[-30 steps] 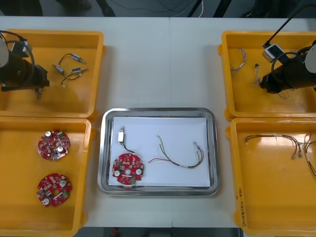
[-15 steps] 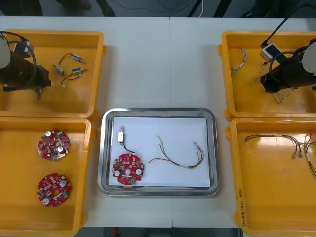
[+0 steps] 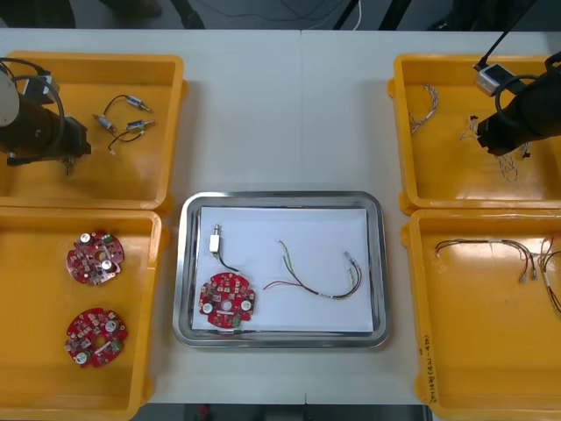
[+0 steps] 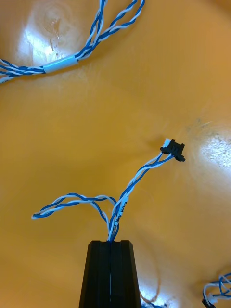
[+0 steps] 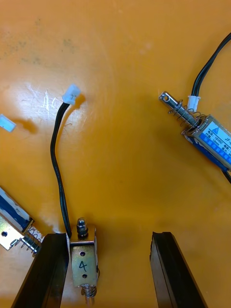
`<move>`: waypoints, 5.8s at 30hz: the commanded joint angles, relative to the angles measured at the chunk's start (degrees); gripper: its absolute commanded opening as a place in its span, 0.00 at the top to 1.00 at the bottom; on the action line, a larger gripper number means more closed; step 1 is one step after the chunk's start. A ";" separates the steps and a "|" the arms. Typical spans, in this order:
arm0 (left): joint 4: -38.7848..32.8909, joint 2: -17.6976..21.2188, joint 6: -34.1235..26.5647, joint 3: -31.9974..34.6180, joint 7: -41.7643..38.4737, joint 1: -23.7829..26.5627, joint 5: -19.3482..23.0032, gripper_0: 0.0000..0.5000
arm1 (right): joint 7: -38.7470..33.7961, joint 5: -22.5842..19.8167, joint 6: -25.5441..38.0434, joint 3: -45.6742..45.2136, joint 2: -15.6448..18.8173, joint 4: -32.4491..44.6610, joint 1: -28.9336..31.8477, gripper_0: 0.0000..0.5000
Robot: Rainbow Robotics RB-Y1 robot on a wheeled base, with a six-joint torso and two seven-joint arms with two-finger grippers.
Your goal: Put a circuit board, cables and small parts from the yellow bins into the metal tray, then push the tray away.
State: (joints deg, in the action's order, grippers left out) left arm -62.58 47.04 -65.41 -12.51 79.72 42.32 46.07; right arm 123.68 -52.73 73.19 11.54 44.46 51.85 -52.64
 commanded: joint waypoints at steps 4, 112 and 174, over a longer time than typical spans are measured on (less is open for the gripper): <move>-0.35 -0.55 1.25 -0.32 6.67 -1.28 0.43 0.00 | 1.57 3.25 9.16 -5.83 0.98 0.09 -6.51 1.00; -50.19 -5.56 -44.59 14.44 -23.74 -3.21 -1.33 1.00 | -13.11 8.79 8.89 37.94 -9.31 53.35 5.36 1.00; -52.65 -7.23 -44.59 11.63 -31.38 -3.12 1.13 1.00 | -51.69 3.43 36.81 0.33 -11.50 65.83 2.54 0.00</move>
State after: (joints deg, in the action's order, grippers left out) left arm -113.12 41.30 -109.59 0.05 52.39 39.78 46.81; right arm 75.80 -47.15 109.81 16.87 30.41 115.65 -48.74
